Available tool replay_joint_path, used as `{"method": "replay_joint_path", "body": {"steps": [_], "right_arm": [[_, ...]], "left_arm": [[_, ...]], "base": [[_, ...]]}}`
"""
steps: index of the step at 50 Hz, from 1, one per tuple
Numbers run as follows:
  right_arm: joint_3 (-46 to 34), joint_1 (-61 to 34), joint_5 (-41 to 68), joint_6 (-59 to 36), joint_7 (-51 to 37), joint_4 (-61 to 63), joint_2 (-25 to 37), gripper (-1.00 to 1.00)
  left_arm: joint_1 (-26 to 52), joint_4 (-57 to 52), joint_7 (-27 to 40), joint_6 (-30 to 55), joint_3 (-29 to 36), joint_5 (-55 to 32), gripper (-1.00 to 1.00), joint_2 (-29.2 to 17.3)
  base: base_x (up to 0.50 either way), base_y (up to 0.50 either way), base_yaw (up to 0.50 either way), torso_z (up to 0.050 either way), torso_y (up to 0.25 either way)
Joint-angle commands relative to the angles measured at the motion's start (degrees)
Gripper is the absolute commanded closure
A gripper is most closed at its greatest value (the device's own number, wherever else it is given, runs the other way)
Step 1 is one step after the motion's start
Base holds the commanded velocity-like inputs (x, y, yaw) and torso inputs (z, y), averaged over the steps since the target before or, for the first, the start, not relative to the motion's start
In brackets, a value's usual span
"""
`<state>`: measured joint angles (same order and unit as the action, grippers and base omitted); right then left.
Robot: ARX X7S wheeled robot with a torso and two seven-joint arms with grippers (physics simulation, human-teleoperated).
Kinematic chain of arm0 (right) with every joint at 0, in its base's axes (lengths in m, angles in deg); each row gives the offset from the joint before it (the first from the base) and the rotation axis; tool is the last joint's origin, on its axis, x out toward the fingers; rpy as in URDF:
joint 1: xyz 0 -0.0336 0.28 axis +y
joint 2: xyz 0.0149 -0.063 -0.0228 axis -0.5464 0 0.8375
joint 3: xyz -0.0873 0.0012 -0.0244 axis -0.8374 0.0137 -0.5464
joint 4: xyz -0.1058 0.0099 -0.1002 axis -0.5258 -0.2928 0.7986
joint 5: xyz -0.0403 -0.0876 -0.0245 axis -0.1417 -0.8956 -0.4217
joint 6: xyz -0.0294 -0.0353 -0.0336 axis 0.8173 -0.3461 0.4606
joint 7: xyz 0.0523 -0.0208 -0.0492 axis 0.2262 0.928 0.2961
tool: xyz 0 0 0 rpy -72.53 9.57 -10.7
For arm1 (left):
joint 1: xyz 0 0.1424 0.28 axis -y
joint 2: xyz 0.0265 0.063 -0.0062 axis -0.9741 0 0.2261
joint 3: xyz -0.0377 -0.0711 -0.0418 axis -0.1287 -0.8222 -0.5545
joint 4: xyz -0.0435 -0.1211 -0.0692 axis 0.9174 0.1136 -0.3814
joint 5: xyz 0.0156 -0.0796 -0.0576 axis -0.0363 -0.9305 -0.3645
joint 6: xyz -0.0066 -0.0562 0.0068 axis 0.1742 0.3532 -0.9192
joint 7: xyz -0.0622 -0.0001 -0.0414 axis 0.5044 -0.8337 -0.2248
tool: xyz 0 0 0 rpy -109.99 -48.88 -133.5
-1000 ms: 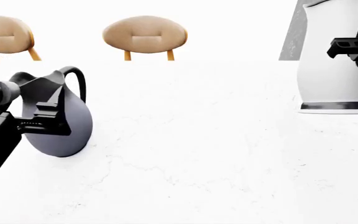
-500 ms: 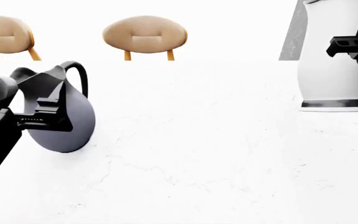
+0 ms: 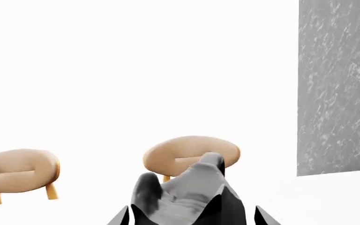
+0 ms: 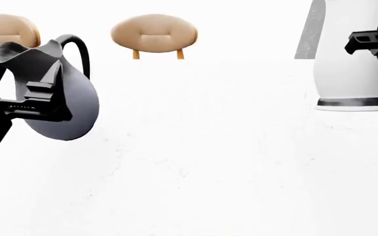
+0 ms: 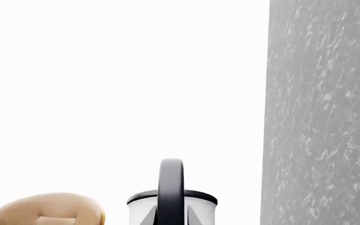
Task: Pick the pitcher and pitcher and place them in the sink. Then turn on the water.
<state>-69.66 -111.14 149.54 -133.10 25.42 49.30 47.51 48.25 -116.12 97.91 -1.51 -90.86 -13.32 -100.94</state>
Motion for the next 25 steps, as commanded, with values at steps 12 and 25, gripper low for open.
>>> {"method": "replay_joint_path", "body": {"steps": [12,25], "right_arm": [[0.76,-2.98,-1.58,0.33,0.59,1.01,0.31,1.0],[0.64,-2.09,-1.78,0.8,0.88,1.15,0.32,1.0]], "left_arm": [[1.31,-1.02,-0.23,-1.45,-1.71,1.09,1.0,-0.74],[1.03,-1.04,-0.36,-1.86,-1.26,1.56,1.0,-0.54]], "base": [[-0.5,0.0,0.0,0.001,0.002],[-0.5,-0.01,0.0,0.002,0.002]]}}
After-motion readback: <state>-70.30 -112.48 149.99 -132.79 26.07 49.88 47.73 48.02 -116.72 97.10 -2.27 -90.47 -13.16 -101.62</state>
